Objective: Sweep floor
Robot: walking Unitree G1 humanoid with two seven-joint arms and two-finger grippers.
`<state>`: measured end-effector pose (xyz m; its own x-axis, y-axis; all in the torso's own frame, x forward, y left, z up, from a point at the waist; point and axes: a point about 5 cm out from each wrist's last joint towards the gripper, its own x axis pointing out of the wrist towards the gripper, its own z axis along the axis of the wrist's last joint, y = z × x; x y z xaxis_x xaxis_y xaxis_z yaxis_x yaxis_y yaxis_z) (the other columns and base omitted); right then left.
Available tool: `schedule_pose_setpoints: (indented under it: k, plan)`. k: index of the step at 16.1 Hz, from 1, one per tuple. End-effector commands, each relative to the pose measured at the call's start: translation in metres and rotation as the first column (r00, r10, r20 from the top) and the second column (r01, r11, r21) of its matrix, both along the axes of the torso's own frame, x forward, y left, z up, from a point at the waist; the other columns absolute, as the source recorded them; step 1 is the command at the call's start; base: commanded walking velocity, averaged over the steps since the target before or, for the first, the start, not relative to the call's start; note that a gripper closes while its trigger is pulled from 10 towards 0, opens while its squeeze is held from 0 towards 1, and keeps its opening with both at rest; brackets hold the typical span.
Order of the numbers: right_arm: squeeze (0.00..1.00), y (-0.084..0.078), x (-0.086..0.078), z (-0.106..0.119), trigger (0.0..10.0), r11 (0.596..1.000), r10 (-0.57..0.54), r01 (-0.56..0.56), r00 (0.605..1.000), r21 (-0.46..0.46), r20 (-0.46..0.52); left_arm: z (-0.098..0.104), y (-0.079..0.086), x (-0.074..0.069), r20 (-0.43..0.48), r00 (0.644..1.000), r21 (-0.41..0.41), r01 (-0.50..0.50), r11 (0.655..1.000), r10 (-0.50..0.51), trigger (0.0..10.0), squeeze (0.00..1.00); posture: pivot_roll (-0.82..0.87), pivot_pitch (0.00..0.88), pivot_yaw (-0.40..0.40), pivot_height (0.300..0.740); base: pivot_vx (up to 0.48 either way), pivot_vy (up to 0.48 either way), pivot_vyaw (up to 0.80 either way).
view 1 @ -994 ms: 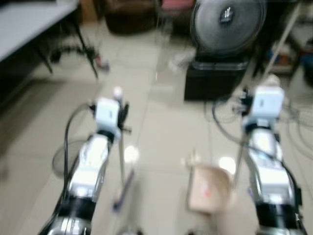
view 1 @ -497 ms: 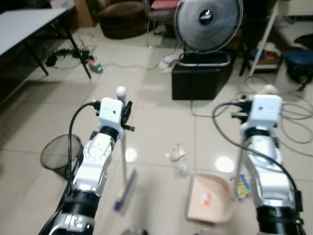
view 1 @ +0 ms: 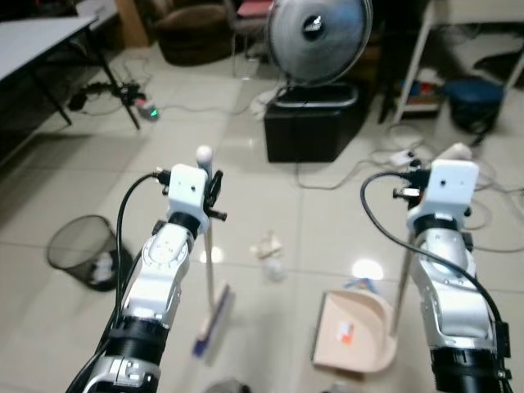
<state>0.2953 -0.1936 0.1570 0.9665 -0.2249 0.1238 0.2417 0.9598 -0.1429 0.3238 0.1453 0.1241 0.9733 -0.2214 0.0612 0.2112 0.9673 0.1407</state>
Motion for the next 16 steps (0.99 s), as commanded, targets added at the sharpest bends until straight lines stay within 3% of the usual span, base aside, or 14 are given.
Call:
schedule_pose_setpoints:
  k: [1,2,3,4,6,9,11,16]
  plan:
    - [0.00,0.009,0.001,0.010,10.0,1.000,0.030,-0.030,0.999,-0.001,0.042,0.009,0.007,0.001,0.042,0.999,0.013,-0.020,1.000,0.020,10.0,0.00,-0.07,0.071,0.108,0.740,0.000,-0.416,0.00]
    - [0.00,0.009,0.001,0.009,10.0,1.000,0.031,-0.031,0.999,-0.001,0.041,0.008,0.007,0.002,0.041,0.999,0.013,-0.020,1.000,0.019,10.0,0.00,-0.07,0.071,0.108,0.740,0.000,-0.364,0.00]
    - [0.00,0.011,0.000,0.008,10.0,0.999,0.037,-0.037,0.999,0.003,0.039,0.003,0.007,0.002,-0.026,1.000,-0.062,-0.010,0.998,0.008,10.0,0.00,-0.07,0.065,0.111,0.740,0.000,0.480,0.00]
    - [0.00,0.011,0.000,0.008,10.0,0.999,0.039,-0.039,0.999,0.005,0.037,0.003,0.007,0.002,-0.026,1.000,-0.069,-0.014,0.998,0.012,10.0,0.00,-0.07,0.064,0.111,0.740,0.000,0.480,0.00]
    - [0.00,0.012,-0.001,0.007,10.0,0.999,0.040,-0.040,0.999,0.007,0.037,0.005,0.008,0.003,-0.006,1.000,-0.045,-0.025,0.999,0.025,10.0,0.00,-0.07,0.061,0.112,0.740,0.000,0.480,0.00]
    - [0.00,0.010,-0.002,0.006,10.0,0.999,0.026,-0.028,0.999,0.034,0.033,0.013,0.012,0.003,0.041,0.998,-0.071,-0.042,0.997,0.045,10.0,0.00,-0.07,0.057,0.110,0.740,0.000,0.000,0.00]
    - [0.00,0.009,-0.003,0.004,10.0,0.998,0.021,-0.023,0.999,0.053,0.027,0.017,0.012,0.003,0.064,0.997,-0.063,-0.027,0.998,0.031,10.0,0.00,-0.07,0.055,0.111,0.740,0.000,0.000,-0.66]
    - [0.00,0.008,-0.004,0.002,10.0,0.998,0.012,-0.013,1.000,0.062,0.023,0.022,0.012,0.003,0.100,0.995,-0.050,-0.023,0.998,0.027,10.0,0.00,-0.06,0.057,0.117,0.740,0.323,0.000,-0.80]
